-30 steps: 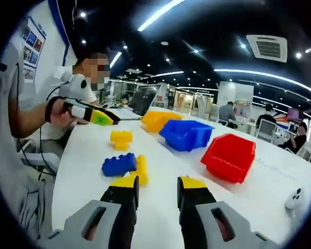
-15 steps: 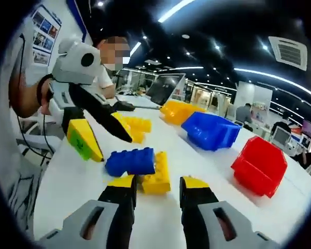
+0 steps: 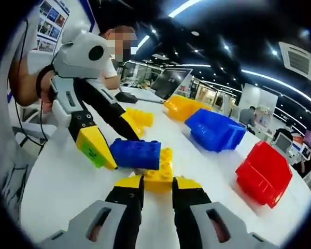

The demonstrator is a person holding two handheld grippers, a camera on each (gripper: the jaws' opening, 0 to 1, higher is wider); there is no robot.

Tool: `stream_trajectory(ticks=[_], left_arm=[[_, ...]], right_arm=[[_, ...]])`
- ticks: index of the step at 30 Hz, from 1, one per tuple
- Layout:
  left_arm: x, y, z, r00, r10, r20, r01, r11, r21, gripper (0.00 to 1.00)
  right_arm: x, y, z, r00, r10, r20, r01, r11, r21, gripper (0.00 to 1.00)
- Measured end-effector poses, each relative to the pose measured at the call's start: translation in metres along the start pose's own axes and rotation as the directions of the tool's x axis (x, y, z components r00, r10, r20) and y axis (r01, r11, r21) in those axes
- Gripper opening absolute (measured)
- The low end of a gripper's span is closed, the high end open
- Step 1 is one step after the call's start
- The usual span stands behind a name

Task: Take apart the toy blocks one by one and place each separated block into its matching bin, sorting the blocks by their type until all the connected pieces are disassembled and separated into the correct bins

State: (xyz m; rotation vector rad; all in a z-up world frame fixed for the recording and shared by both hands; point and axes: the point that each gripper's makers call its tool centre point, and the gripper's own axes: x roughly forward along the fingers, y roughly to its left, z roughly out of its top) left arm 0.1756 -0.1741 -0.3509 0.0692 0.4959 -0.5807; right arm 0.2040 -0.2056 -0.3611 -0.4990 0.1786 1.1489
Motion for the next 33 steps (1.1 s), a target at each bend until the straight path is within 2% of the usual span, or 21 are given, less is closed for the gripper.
stream_trajectory(ticks=[3,6,10,16,20,22,29,30,31,32,33], left_arm=[[0.004,-0.002,-0.009,0.999,0.017,-0.032,-0.016,1.0,0.023,0.35],[0.007,0.003,-0.01,0.998,0.043,-0.052,-0.044,0.999,-0.012,0.36],[0.01,0.007,-0.007,0.999,0.04,-0.038,-0.042,0.998,-0.047,0.27],[0.011,0.012,-0.009,0.998,0.04,-0.057,-0.04,0.999,0.0,0.26],[0.012,0.009,-0.01,0.998,0.03,-0.063,-0.029,0.999,0.015,0.26],[0.012,0.008,-0.009,0.997,0.032,-0.063,-0.03,0.999,0.034,0.26],[0.011,0.007,-0.012,0.997,0.013,-0.076,-0.01,1.0,0.029,0.26],[0.011,0.007,-0.012,0.997,0.01,-0.078,-0.007,0.999,0.035,0.26],[0.01,0.008,-0.008,0.996,0.03,-0.087,-0.02,0.993,0.114,0.25],[0.01,0.007,0.002,0.999,0.029,-0.043,-0.019,0.975,0.223,0.25],[0.005,0.011,0.006,0.996,0.078,-0.032,-0.064,0.95,0.305,0.25]], right_arm=[[0.0,0.001,0.001,1.0,-0.01,-0.003,0.01,0.999,-0.046,0.23],[0.0,0.004,0.005,1.0,-0.015,0.012,0.016,0.998,-0.062,0.23],[0.0,0.006,0.007,0.998,-0.059,0.012,0.06,0.993,-0.103,0.23],[0.001,0.006,0.009,0.996,-0.085,0.002,0.084,0.985,-0.153,0.24],[0.002,0.003,0.018,0.994,-0.106,0.023,0.109,0.975,-0.196,0.3],[0.006,0.005,0.015,0.996,-0.09,-0.001,0.088,0.976,-0.198,0.26],[0.005,0.006,0.015,0.996,-0.085,-0.04,0.075,0.975,-0.21,0.24],[0.005,0.004,0.015,0.994,-0.09,-0.065,0.078,0.982,-0.17,0.23],[0.005,0.005,0.015,0.993,-0.092,-0.068,0.079,0.982,-0.17,0.22],[0.006,0.002,0.018,0.994,-0.098,-0.057,0.085,0.977,-0.197,0.22],[0.004,0.002,0.01,0.99,-0.11,-0.093,0.088,0.974,-0.21,0.22]])
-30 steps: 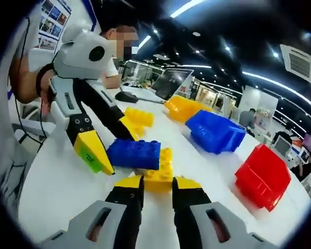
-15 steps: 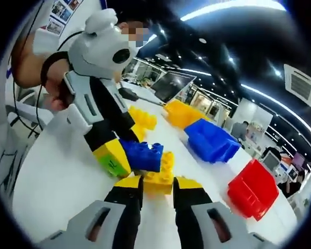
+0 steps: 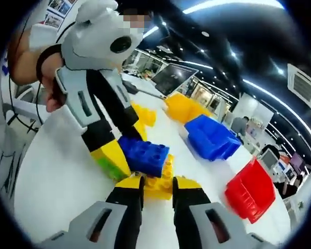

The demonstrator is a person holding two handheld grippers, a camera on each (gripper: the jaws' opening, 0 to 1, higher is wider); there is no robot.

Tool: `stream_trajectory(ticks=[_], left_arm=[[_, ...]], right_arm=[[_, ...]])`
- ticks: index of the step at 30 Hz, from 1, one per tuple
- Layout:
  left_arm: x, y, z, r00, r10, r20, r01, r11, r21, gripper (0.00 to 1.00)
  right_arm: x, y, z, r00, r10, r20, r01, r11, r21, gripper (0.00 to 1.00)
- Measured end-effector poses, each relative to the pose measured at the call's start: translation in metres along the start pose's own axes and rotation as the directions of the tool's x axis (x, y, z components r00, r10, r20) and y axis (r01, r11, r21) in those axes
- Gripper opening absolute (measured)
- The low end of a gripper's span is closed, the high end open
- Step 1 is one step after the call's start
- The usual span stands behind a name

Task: Take apart the toy blocks one by one and place each separated block into its matching bin, sorting the blocks by their type until all the connected pieces are disassembled and separated into the correct bins

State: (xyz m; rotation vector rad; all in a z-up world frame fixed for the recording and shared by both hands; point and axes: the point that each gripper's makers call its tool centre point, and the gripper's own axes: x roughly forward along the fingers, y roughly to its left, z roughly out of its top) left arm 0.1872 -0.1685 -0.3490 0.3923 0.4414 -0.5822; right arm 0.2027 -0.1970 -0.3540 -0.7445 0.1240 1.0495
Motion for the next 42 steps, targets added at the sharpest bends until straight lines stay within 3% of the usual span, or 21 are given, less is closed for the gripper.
stream_trajectory(ticks=[2,6,10,15,18,20,23,25,27,28,30,31,34,42], left_arm=[[-0.006,0.004,0.012,1.0,0.01,0.008,-0.01,0.999,0.051,0.25],[-0.013,0.021,0.03,0.999,0.01,0.051,-0.012,0.999,0.033,0.26],[-0.022,0.063,0.048,0.99,0.083,0.115,-0.081,0.996,-0.021,0.26],[-0.031,0.12,0.065,0.975,0.168,0.147,-0.158,0.985,-0.074,0.26],[-0.02,0.141,0.077,0.973,0.168,0.158,-0.152,0.982,-0.109,0.26],[-0.006,0.151,0.088,0.969,0.167,0.181,-0.141,0.979,-0.15,0.26],[0.02,0.162,0.103,0.966,0.167,0.198,-0.138,0.979,-0.152,0.26],[0.034,0.171,0.107,0.965,0.182,0.189,-0.154,0.976,-0.151,0.26],[0.045,0.185,0.112,0.955,0.225,0.191,-0.19,0.964,-0.188,0.27],[0.051,0.191,0.115,0.953,0.236,0.191,-0.194,0.957,-0.217,0.35],[0.06,0.197,0.116,0.956,0.229,0.181,-0.185,0.955,-0.23,0.6],[0.064,0.198,0.116,0.958,0.227,0.173,-0.182,0.953,-0.242,0.66],[0.059,0.194,0.118,0.959,0.212,0.187,-0.16,0.952,-0.26,0.55],[0.026,0.201,0.109,0.944,0.254,0.21,-0.193,0.943,-0.271,0.55]], right_arm=[[0.0,0.001,0.003,1.0,0.007,0.01,-0.007,1.0,0.007,0.22],[0.004,0.001,0.004,0.999,0.021,0.028,-0.022,1.0,0.022,0.22],[0.002,0.001,0.001,0.999,0.026,0.018,-0.027,0.999,0.047,0.23],[0.002,0.001,0.004,0.999,0.025,0.027,-0.026,0.998,0.051,0.23],[0.0,0.002,0.005,0.999,0.027,0.031,-0.029,0.998,0.064,0.23],[0.0,0.003,0.005,0.999,0.029,0.032,-0.031,0.997,0.068,0.23],[-0.001,0.003,0.005,0.999,0.029,0.031,-0.031,0.997,0.075,0.23],[0.0,0.003,0.005,0.999,0.026,0.03,-0.028,0.996,0.08,0.23],[-0.001,0.0,0.003,0.999,0.017,0.03,-0.02,0.995,0.094,0.23],[0.0,-0.004,0.0,1.0,0.011,0.027,-0.013,0.994,0.104,0.23],[0.0,-0.006,-0.002,1.0,0.003,0.024,-0.006,0.993,0.116,0.23],[0.0,-0.007,-0.002,1.0,0.001,0.023,-0.004,0.993,0.119,0.23],[-0.001,-0.01,-0.003,1.0,-0.008,0.023,0.005,0.992,0.124,0.23],[-0.003,-0.019,0.003,0.998,-0.036,0.048,0.029,0.988,0.153,0.23]])
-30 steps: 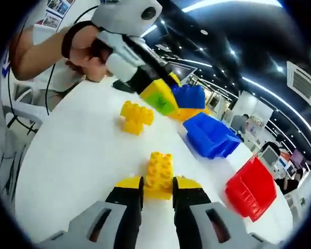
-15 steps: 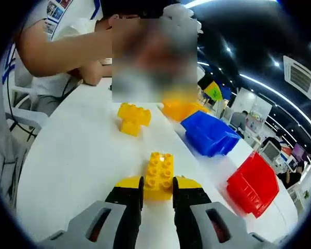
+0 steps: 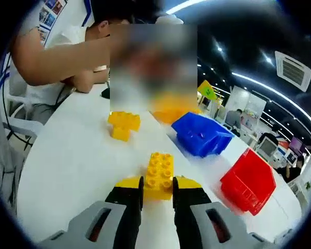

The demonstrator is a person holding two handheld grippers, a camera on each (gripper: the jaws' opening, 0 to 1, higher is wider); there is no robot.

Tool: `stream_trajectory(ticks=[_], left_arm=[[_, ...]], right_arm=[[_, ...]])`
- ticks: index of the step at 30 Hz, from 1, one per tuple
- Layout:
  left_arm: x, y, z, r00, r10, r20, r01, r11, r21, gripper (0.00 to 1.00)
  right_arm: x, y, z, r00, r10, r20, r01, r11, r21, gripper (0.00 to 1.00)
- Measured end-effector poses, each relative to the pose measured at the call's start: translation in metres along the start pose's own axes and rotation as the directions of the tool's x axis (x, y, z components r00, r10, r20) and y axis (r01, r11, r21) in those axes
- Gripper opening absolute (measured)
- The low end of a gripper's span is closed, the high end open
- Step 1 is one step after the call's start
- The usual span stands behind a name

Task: Take apart the toy blocks one by one and place each separated block into its matching bin, sorting the blocks by their type until all the connected pieces are disassembled and separated into the correct bins

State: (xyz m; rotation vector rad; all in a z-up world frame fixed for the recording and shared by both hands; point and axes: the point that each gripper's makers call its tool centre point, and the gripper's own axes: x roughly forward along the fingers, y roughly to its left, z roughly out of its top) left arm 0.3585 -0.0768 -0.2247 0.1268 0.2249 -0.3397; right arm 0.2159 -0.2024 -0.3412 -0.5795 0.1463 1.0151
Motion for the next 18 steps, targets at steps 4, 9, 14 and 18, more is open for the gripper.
stream_trajectory(ticks=[4,9,14,18], left_arm=[[-0.021,0.012,-0.001,1.0,0.019,0.017,-0.019,1.0,-0.007,0.52],[-0.052,0.023,-0.007,0.996,0.065,0.063,-0.068,0.997,0.045,0.51],[-0.085,0.029,-0.018,0.995,0.069,0.076,-0.073,0.996,0.043,0.51],[-0.115,0.036,-0.034,0.994,0.081,0.067,-0.084,0.995,0.045,0.51]], right_arm=[[0.001,-0.001,0.002,1.0,-0.007,0.002,0.007,1.0,0.0,0.23],[-0.001,-0.005,0.011,1.0,-0.025,0.014,0.024,1.0,0.015,0.23],[-0.001,-0.004,0.021,1.0,-0.021,0.023,0.02,1.0,0.018,0.23],[0.004,-0.008,0.041,0.998,-0.018,0.056,0.016,0.999,0.034,0.23]])
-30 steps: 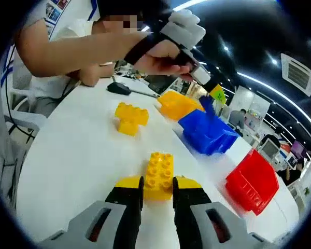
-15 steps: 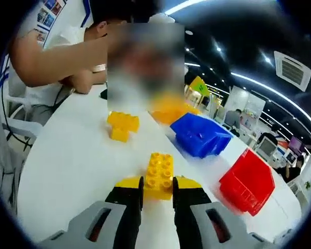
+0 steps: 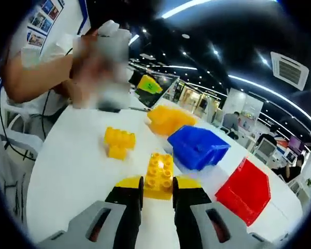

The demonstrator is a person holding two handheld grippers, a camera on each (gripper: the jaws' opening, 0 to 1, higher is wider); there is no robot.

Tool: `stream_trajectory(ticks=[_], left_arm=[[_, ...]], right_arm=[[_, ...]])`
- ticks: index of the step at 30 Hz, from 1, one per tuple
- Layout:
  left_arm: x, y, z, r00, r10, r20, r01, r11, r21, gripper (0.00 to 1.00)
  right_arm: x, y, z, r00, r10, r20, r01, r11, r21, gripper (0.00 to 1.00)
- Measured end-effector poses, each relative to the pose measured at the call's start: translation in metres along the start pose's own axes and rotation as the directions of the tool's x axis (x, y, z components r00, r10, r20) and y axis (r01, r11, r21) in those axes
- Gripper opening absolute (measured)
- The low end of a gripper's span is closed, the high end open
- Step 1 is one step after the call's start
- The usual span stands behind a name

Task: Take apart the toy blocks one by one and place each separated block into its matching bin, sorting the blocks by their type until all the connected pieces are disassembled and separated into the correct bins

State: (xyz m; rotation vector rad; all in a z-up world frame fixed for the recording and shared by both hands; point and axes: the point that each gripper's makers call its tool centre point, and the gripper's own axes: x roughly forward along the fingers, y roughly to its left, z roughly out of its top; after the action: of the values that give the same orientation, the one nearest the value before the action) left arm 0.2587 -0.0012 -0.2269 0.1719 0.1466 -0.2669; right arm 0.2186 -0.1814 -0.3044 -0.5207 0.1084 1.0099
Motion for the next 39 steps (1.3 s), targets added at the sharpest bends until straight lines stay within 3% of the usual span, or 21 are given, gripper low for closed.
stream_trajectory(ticks=[7,9,11,19,22,28,34,39], left_arm=[[-0.028,-0.002,-0.03,1.0,-0.008,-0.015,0.006,0.996,-0.09,0.5],[-0.031,-0.007,-0.038,0.999,-0.027,-0.029,0.023,0.993,-0.113,0.44],[-0.034,-0.016,-0.048,0.997,-0.065,-0.05,0.055,0.983,-0.177,0.37],[-0.05,-0.031,-0.065,0.994,-0.098,-0.055,0.083,0.972,-0.222,0.36],[-0.056,-0.034,-0.069,0.993,-0.101,-0.057,0.085,0.969,-0.232,0.37],[-0.063,-0.039,-0.071,0.993,-0.105,-0.051,0.09,0.969,-0.232,0.37],[-0.074,-0.033,-0.069,0.995,-0.086,-0.041,0.073,0.968,-0.239,0.37],[-0.077,-0.027,-0.072,0.997,-0.07,-0.044,0.057,0.968,-0.244,0.37]], right_arm=[[0.024,-0.004,0.047,0.997,0.014,0.078,-0.016,1.0,0.023,0.23],[0.03,-0.006,0.056,0.995,0.017,0.101,-0.021,0.999,0.045,0.23],[0.043,-0.011,0.073,0.989,0.017,0.148,-0.034,0.993,0.11,0.23],[0.109,-0.028,0.112,0.977,0.023,0.214,-0.07,0.974,0.214,0.23],[0.147,-0.032,0.119,0.978,0.035,0.204,-0.083,0.969,0.231,0.24],[0.198,-0.049,0.125,0.988,0.02,0.151,-0.062,0.959,0.278,0.24],[0.227,-0.053,0.131,0.995,0.028,0.092,-0.049,0.97,0.237,0.24],[0.245,-0.054,0.126,0.998,0.033,0.055,-0.044,0.978,0.205,0.24]])
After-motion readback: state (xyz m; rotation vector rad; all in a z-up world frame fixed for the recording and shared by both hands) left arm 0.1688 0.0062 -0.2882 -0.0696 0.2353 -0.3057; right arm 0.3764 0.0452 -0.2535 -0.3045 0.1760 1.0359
